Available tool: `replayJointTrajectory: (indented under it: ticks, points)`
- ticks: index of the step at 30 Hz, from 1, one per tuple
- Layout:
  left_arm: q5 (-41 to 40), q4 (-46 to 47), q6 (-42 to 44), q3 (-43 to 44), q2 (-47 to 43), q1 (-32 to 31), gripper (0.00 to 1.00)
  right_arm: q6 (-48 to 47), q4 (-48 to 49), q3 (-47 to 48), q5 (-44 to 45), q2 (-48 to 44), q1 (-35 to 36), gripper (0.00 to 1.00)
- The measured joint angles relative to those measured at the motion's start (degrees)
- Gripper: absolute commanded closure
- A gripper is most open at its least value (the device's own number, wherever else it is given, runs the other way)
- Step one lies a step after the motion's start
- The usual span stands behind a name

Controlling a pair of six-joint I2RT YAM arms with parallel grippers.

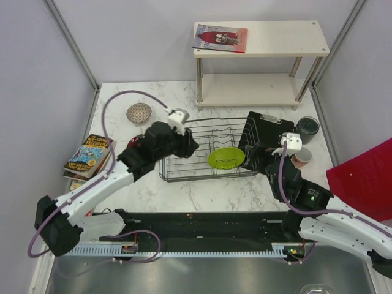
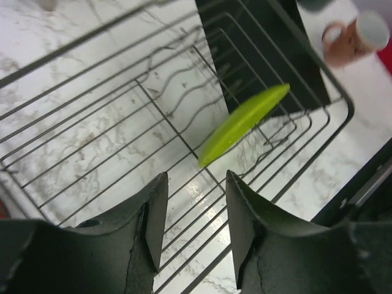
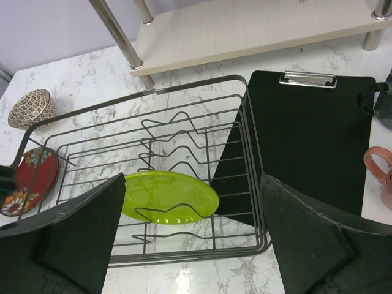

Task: Unload the mixed dishes from the dish rack
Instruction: Pick up the plate from the dish rack.

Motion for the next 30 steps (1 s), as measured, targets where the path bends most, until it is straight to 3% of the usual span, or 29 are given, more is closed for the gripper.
replayJointTrajectory:
  ticks: [4,7,17,30]
  points:
    - [-5.57,8.68,16.26,-4.83,5.53,-14.27,0.47,-0.48,0.37,0.42,0.37,-0.42,0.00,0.03]
    - [-6.38,13.66,25.35,-9.29,7.04,-19.69,0.46,-0.50,0.37,0.42,0.90,-0.85,0.00,0.03]
    - [-10.14,26.43,38.14,-9.73,14.95,-19.23,0.49,-0.46,0.33,0.42,1.07,-1.68,0.00,0.03]
    - [-10.23,34.21,40.33,-9.92,20.22,-15.96,0.61,-0.46,-0.20,0.37,2.10,-3.61,0.00,0.03]
